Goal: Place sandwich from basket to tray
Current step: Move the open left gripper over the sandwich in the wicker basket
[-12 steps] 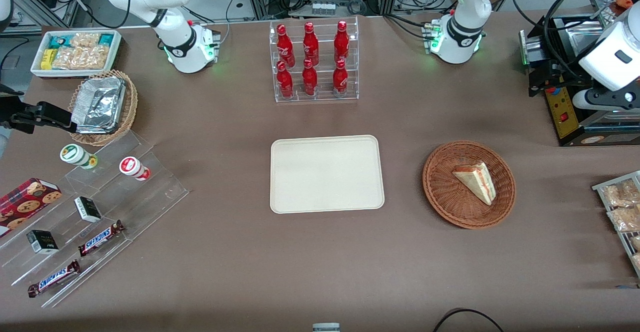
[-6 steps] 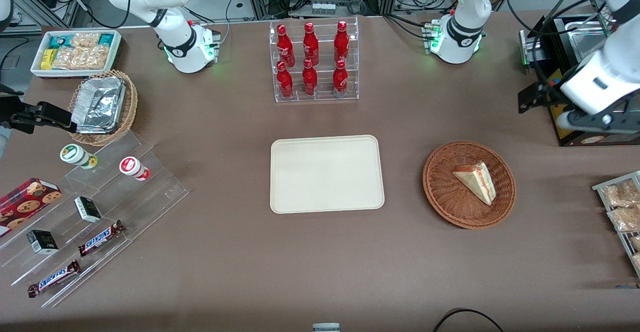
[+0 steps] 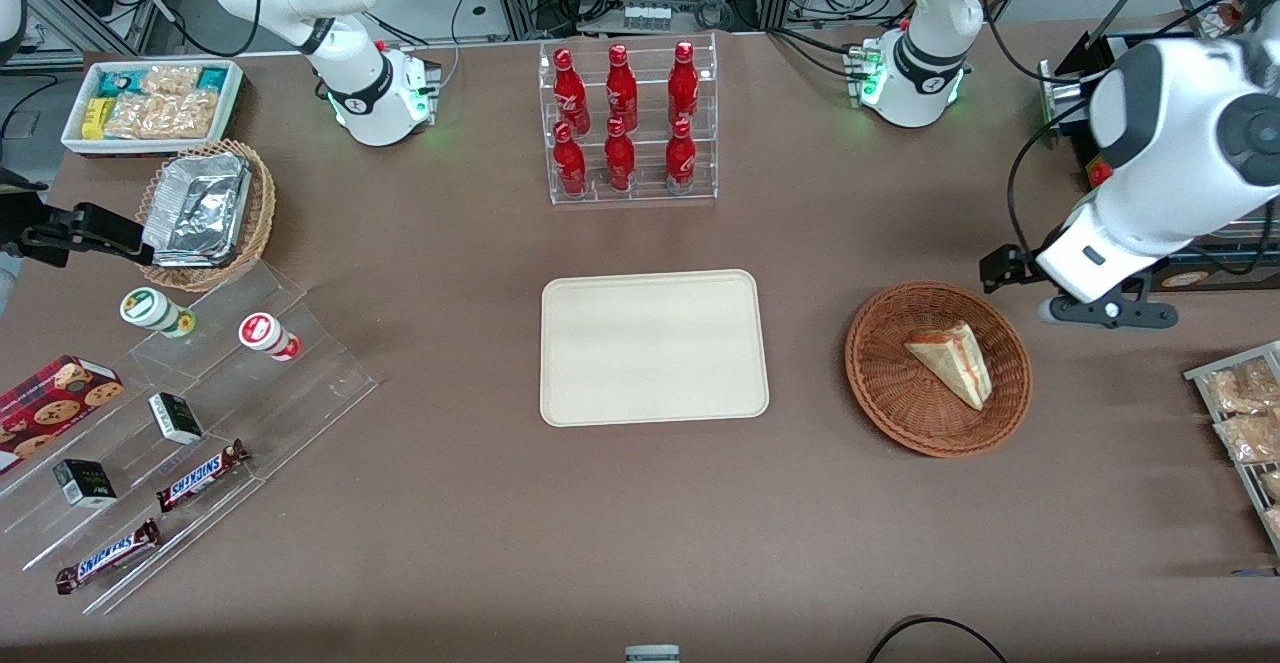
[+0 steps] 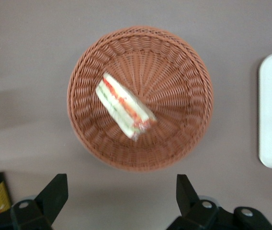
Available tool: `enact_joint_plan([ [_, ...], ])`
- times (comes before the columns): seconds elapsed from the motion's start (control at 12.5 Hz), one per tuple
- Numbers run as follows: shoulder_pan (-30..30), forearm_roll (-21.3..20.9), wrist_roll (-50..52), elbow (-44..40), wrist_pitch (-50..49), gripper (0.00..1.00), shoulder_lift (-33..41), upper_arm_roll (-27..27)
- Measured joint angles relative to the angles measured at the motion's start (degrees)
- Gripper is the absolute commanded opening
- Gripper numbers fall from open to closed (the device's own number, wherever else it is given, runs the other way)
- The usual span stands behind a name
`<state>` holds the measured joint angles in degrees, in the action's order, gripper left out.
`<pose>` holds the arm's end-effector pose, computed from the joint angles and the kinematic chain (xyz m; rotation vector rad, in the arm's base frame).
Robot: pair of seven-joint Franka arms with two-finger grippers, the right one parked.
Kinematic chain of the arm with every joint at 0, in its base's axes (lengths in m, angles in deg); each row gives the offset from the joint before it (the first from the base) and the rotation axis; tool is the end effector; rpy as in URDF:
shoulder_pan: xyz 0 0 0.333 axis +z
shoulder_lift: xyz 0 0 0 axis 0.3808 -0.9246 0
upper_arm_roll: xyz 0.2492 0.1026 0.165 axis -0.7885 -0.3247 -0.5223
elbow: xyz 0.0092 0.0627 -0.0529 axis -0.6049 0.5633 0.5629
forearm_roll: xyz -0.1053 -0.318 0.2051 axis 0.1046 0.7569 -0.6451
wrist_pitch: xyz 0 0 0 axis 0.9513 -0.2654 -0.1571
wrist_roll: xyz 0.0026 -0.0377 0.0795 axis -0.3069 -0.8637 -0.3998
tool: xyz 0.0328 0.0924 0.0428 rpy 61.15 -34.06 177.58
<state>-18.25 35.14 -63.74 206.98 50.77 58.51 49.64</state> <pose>0.5441 -0.0395 0.4349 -3.1291 0.1619 0.0559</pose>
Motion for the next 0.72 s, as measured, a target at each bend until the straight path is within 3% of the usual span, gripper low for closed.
enact_joint_plan([
  [0.32, 1.11, 0.04, 6.08, 7.74, 11.00, 1.00, -0.74, -0.18],
  [0.72, 1.12, 0.07, 36.46, 7.98, 15.79, 1.00, -3.02, 0.10],
])
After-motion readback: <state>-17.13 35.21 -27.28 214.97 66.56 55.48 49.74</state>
